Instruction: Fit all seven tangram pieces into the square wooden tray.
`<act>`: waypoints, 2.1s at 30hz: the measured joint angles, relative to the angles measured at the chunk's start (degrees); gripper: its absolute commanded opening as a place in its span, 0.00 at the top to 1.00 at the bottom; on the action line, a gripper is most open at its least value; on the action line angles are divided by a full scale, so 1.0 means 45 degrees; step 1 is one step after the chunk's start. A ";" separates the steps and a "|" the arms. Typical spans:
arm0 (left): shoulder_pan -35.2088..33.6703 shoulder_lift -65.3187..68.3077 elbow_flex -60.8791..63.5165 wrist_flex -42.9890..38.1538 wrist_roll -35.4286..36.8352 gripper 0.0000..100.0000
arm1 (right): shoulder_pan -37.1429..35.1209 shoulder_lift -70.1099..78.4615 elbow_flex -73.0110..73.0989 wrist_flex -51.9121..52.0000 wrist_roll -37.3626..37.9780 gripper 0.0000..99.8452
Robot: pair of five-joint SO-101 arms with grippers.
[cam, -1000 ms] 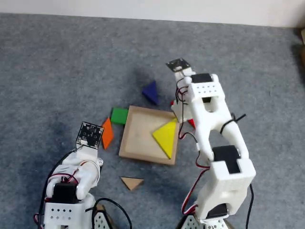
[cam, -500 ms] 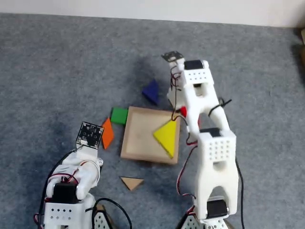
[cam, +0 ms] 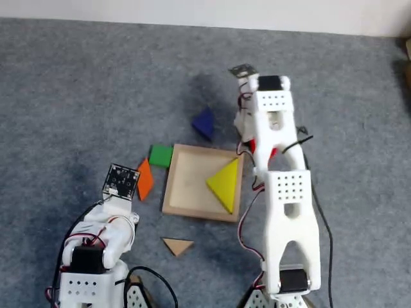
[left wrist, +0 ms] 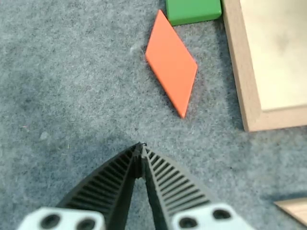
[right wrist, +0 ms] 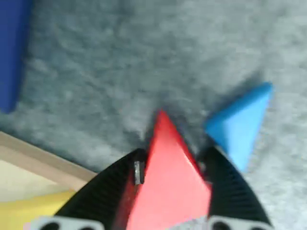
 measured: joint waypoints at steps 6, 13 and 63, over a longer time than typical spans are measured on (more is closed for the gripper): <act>0.0000 0.0000 0.0000 0.0000 0.0000 0.99 | 0.0860 0.0039 -0.0117 0.0059 0.0274 1.00; 0.0000 0.0000 0.0000 0.0000 0.0000 0.99 | 0.1153 -0.1504 0.1895 0.0156 0.0332 0.99; 0.0000 0.0000 0.0000 0.0000 0.0000 0.99 | 0.0567 -1.1214 1.7485 -0.5060 -0.6017 0.80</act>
